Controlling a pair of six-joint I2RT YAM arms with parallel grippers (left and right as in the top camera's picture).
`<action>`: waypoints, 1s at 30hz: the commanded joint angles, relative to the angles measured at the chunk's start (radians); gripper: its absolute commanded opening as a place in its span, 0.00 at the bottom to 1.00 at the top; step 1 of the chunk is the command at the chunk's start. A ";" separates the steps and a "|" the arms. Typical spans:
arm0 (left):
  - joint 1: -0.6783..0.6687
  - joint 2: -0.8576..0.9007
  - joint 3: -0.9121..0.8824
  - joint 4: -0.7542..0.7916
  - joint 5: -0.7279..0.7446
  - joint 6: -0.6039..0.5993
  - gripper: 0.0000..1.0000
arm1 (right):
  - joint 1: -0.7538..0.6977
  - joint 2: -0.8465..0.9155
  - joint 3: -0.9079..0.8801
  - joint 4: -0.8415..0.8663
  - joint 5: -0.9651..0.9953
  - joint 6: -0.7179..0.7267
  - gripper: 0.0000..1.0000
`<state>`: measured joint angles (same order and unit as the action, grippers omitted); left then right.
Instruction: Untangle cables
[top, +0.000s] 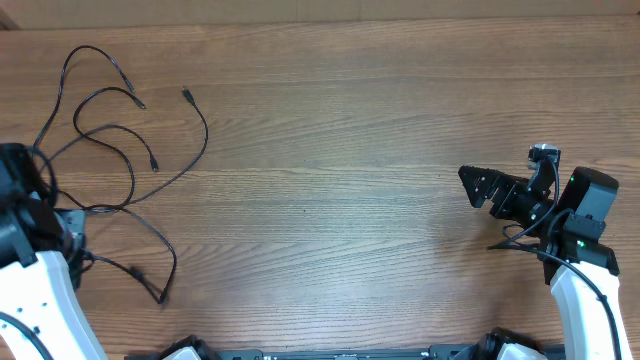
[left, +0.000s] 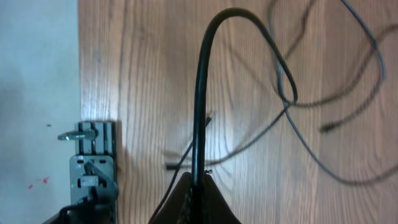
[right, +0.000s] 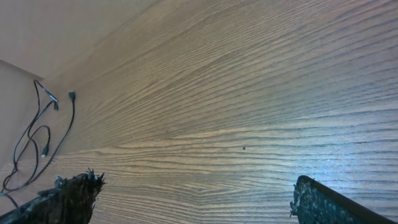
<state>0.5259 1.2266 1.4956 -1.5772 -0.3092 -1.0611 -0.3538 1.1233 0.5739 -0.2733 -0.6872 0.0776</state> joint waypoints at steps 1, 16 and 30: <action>0.090 0.057 -0.013 0.043 -0.046 0.065 0.04 | -0.006 0.000 0.009 0.005 0.006 -0.008 1.00; 0.301 0.431 -0.016 0.315 -0.045 0.081 0.09 | -0.006 0.000 0.009 -0.006 0.006 -0.008 1.00; 0.391 0.629 -0.016 0.445 0.082 0.136 0.83 | -0.006 0.000 0.009 -0.005 0.025 -0.008 1.00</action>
<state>0.9009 1.8404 1.4807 -1.1473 -0.2996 -0.9730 -0.3538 1.1233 0.5739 -0.2825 -0.6739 0.0776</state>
